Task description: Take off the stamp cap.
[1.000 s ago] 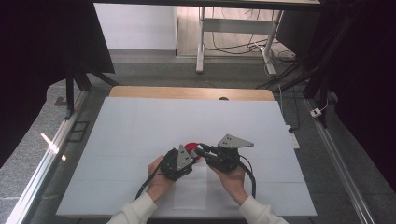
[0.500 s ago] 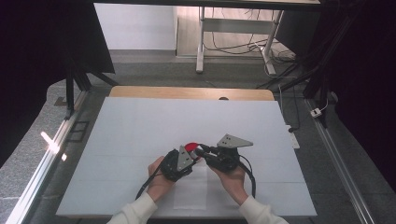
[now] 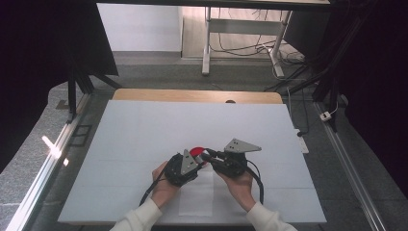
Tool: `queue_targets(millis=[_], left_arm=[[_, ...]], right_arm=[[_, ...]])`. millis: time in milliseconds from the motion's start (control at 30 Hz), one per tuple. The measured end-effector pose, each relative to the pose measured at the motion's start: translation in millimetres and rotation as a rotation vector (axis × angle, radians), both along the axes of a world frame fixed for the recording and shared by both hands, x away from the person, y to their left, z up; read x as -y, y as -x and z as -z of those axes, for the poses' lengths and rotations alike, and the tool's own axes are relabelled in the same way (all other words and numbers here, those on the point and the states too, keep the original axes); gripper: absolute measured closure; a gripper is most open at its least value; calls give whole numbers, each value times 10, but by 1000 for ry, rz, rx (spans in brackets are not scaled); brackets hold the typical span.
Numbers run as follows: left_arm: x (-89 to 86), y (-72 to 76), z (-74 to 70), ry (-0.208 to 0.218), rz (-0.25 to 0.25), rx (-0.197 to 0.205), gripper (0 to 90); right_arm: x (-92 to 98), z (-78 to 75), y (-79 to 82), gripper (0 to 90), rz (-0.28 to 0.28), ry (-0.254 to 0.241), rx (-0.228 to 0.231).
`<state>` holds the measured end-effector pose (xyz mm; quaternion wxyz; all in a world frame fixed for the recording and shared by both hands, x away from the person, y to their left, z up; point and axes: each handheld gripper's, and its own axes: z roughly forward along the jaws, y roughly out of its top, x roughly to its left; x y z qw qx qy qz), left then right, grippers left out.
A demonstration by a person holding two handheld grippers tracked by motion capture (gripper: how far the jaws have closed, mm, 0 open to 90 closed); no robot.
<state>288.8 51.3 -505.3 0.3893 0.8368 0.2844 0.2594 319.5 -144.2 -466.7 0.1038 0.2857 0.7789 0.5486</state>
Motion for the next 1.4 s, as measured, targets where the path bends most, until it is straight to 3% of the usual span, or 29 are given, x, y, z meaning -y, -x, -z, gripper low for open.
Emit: queue_targets(millis=[300,367,400,500,967,1400], left_arm=[[8,8,-15,-47,6,19,655],[35,3,28,-108,8,11,656],[34,-5,46,-100,7,-3,656],[-20,-26,2,-10,6,-31,656],[-107,-38,-28,24,-5,-31,654],[-304,4,-55,76,0,-61,652]], right_arm=[[-2,1,-1,759,-9,0,2],[9,-9,2,761,-3,-13,13],[28,-35,3,761,4,-14,32],[102,-98,-14,762,16,-33,36],[117,-67,-32,760,16,-30,23],[143,-77,-37,760,21,-36,29]])
